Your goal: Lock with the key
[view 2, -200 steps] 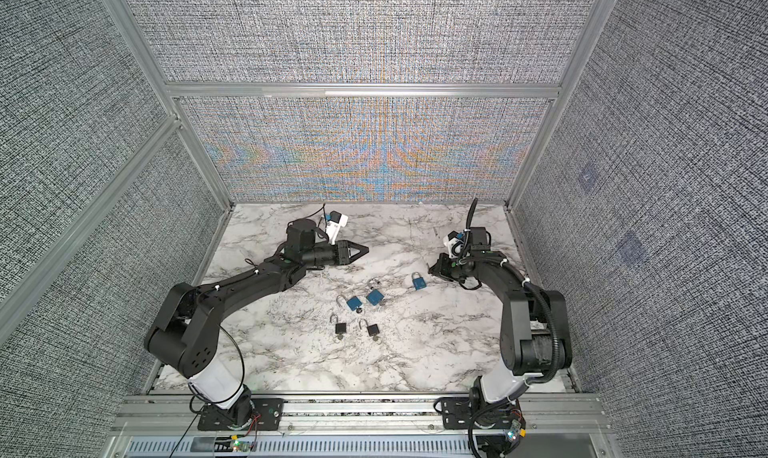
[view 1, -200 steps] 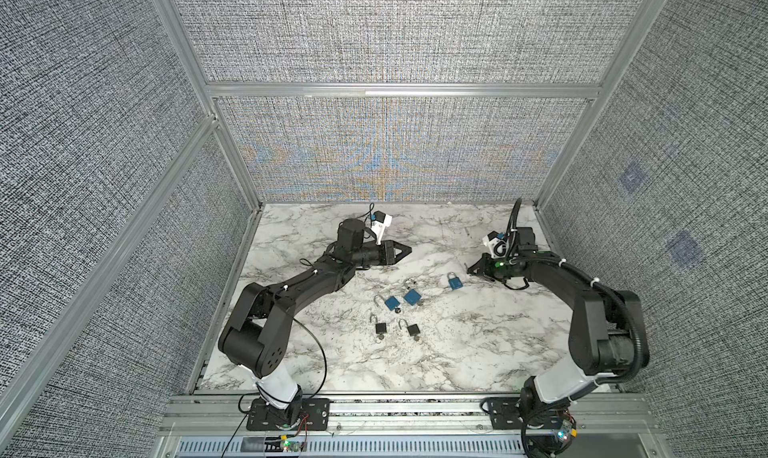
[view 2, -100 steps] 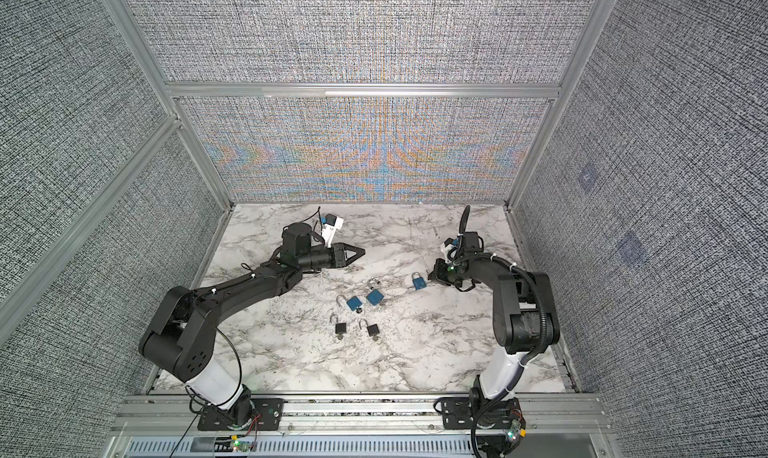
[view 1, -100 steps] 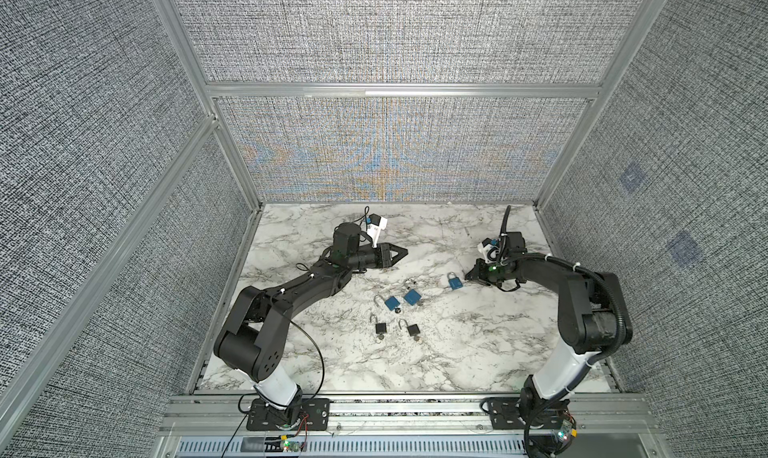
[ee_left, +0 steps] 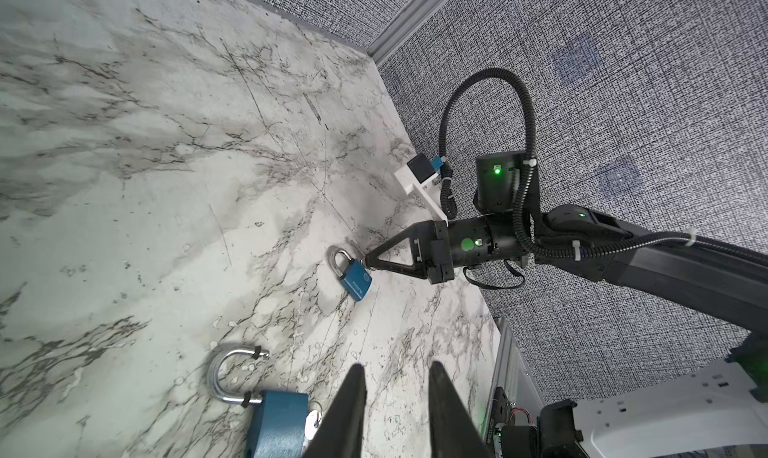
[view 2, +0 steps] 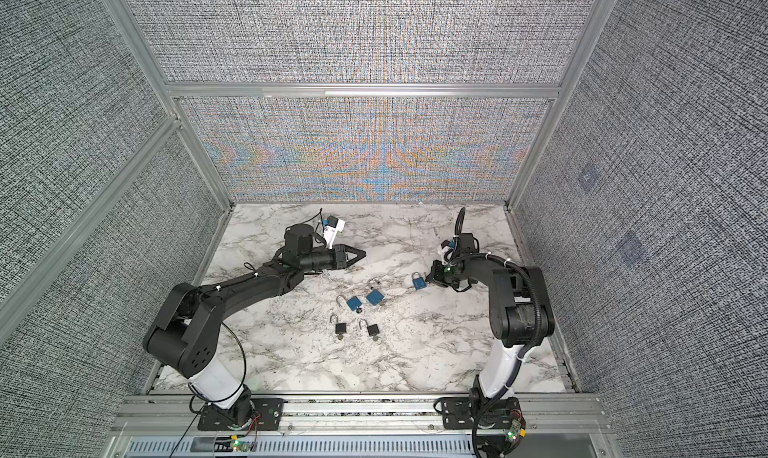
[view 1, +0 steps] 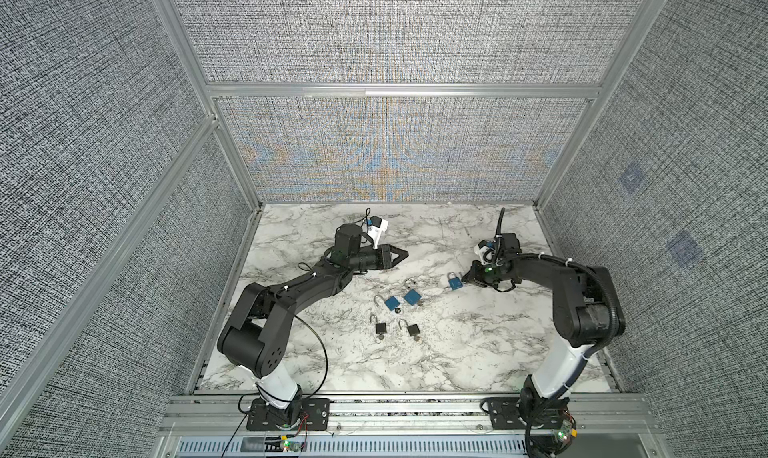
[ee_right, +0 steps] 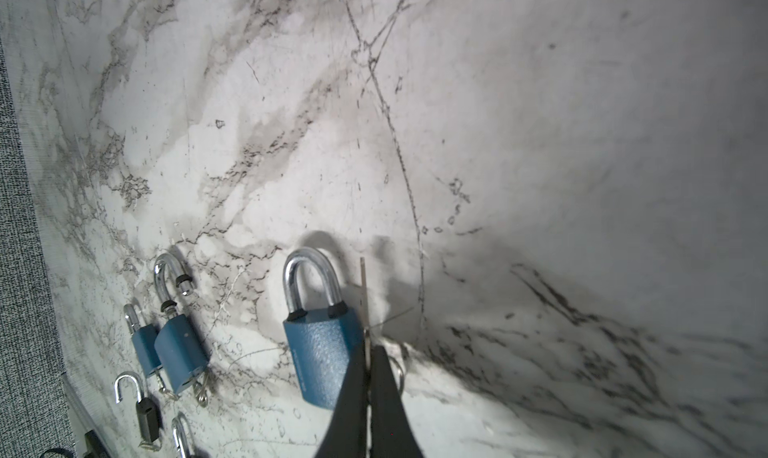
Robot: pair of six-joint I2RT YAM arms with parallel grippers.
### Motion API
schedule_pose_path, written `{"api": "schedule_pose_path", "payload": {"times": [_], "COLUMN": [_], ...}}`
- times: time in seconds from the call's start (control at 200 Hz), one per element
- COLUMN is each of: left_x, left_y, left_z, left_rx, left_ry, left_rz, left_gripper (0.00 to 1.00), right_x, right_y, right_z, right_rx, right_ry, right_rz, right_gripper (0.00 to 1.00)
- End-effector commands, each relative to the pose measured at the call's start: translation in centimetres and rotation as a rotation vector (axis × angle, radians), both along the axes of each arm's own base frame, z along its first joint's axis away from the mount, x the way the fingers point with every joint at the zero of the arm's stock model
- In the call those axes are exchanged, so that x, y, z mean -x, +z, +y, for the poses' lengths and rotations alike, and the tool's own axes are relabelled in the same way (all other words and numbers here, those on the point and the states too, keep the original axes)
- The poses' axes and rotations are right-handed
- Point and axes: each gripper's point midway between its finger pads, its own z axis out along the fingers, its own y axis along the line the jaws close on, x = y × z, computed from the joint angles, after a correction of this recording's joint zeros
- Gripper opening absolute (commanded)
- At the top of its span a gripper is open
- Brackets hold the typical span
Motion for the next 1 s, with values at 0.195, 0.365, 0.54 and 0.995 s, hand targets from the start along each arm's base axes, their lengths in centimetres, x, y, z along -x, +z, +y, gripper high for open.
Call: {"api": "schedule_pose_path", "payload": {"times": [0.195, 0.365, 0.54, 0.995], "left_x": [-0.3, -0.2, -0.1, 0.0], "left_y": [0.8, 0.9, 1.0, 1.0], "left_z": [-0.2, -0.1, 0.0, 0.0], "left_rx": [0.023, 0.026, 0.026, 0.039], "left_ry": [-0.007, -0.004, -0.002, -0.002], "left_rz": [-0.030, -0.035, -0.039, -0.041], "left_gripper": [0.29, 0.29, 0.29, 0.29], "right_x": [-0.3, 0.0, 0.3, 0.0], "right_y": [0.8, 1.4, 2.5, 2.0], "right_z": [-0.2, -0.2, -0.2, -1.1], "right_rx": [0.025, 0.043, 0.060, 0.143], "right_ry": [-0.004, -0.001, -0.002, 0.001], "right_rz": [-0.023, -0.027, -0.052, -0.027], "right_gripper": [0.19, 0.21, 0.25, 0.28]}}
